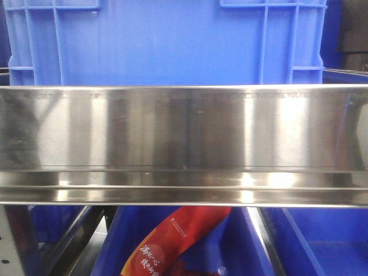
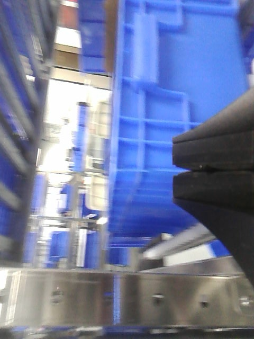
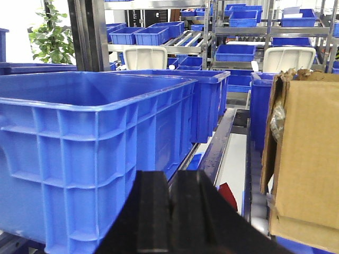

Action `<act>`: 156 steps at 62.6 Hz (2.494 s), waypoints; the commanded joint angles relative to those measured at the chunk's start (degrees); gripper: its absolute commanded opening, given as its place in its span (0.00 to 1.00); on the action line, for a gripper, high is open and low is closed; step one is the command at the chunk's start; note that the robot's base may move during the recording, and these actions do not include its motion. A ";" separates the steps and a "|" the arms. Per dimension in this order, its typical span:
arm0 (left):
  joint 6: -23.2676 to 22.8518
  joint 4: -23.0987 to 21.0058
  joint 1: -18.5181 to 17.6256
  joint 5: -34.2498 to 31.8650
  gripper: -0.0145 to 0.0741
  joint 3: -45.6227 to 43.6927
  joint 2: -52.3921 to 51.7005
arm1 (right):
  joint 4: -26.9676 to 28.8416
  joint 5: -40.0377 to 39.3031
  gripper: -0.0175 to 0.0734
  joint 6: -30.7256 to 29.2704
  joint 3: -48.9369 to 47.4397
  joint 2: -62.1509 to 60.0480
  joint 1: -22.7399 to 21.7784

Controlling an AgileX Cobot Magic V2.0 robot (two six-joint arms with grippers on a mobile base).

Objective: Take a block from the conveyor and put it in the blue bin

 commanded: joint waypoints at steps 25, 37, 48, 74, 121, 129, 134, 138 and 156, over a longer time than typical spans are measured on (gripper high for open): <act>0.18 -0.44 0.20 -1.89 0.04 0.13 -1.27 | 0.08 -0.08 0.01 -0.32 0.21 -0.39 -0.30; 0.18 -0.44 0.20 -1.89 0.04 0.13 -1.27 | -3.39 -0.61 0.01 -0.32 0.62 -0.49 -1.49; 0.18 -0.44 0.20 -1.89 0.04 0.13 -1.27 | -4.75 -7.51 0.01 4.01 5.95 -3.13 -7.75; 0.18 -0.44 0.20 -1.89 0.04 0.13 -1.27 | -6.60 -12.98 0.01 5.12 23.47 -14.44 -12.18; 0.18 -0.44 0.20 -1.89 0.04 0.13 -1.27 | -6.70 -14.33 0.01 5.12 23.47 -14.44 -12.24; 0.18 -0.44 0.20 -1.89 0.04 0.13 -1.27 | -6.70 -14.33 0.01 5.12 23.47 -14.44 -12.24; 0.18 -0.44 0.20 -1.89 0.04 0.13 -1.27 | -6.70 -14.33 0.01 5.12 23.47 -14.44 -12.24; 0.18 -0.44 0.20 -1.89 0.04 0.13 -1.27 | -6.70 -14.33 0.01 5.12 23.47 -14.44 -12.24; 0.18 -0.44 0.20 -1.89 0.04 0.13 -1.27 | -6.70 -14.33 0.01 5.12 23.47 -14.44 -12.24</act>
